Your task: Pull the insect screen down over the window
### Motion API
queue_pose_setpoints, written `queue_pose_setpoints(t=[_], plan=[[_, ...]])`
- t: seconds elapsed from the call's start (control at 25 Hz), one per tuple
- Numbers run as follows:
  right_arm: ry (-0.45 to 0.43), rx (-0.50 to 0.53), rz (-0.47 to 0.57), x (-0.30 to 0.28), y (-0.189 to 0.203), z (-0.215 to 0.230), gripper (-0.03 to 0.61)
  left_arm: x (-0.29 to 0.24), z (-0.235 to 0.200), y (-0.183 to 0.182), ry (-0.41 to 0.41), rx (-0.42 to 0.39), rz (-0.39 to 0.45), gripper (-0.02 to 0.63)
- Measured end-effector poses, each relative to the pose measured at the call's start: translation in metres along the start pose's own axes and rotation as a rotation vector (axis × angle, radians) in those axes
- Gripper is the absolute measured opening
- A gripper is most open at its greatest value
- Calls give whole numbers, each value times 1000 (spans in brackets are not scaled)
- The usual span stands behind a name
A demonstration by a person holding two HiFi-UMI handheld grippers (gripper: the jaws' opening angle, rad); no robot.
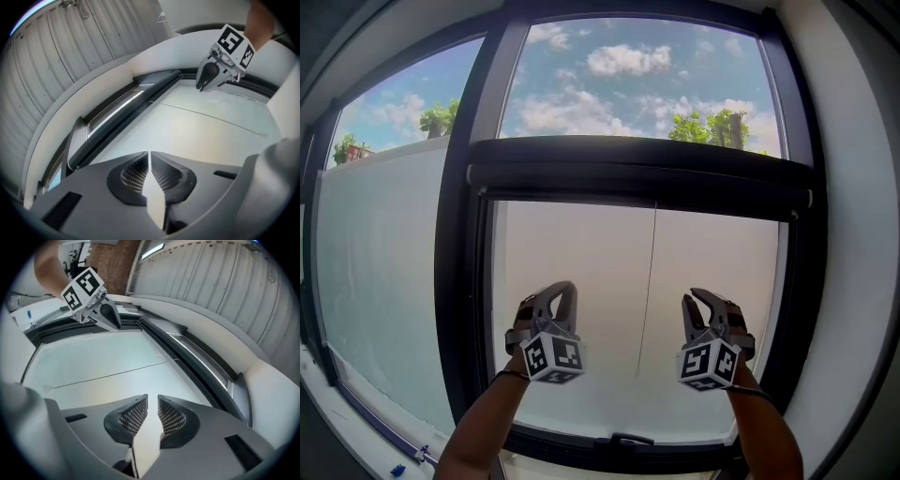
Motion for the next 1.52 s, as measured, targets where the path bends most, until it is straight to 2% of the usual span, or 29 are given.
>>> queue_pose_setpoints(t=[0.16,0.44,0.6,0.8,1.0,1.24,1.36,1.52], plan=[[-15,119,-24,-21,-10,19,115,-22,-30,-12,-26,-88,-8,17],[45,242,-90,-54,-14,63,175,-63,-75,-13,-52,-230,-41,129],[82,303,-127,-69,-14,85,200,-80,-88,-14,-86,-309,-43,160],[109,362,-144,-83,-14,101,223,-91,-108,-25,-91,-323,-27,169],[124,371,-174,-94,-14,114,235,-100,-116,-24,-93,-392,-45,173],[88,429,-209,-107,-18,124,247,-116,-114,-21,-26,-415,-79,173],[49,455,-245,-117,-9,124,247,-122,-120,-23,-2,-387,-83,173],[31,462,-233,-119,-16,119,247,-131,-119,-19,23,-396,-106,173]])
Point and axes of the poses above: the fingertips, and each gripper's own axes: x backward along the fingers, z to its right, y out of its underside, the point moved 4 cm from there along x, backward along the fingers, and after that the axes turned 2 degrees about -x, right-handed, at the moved point
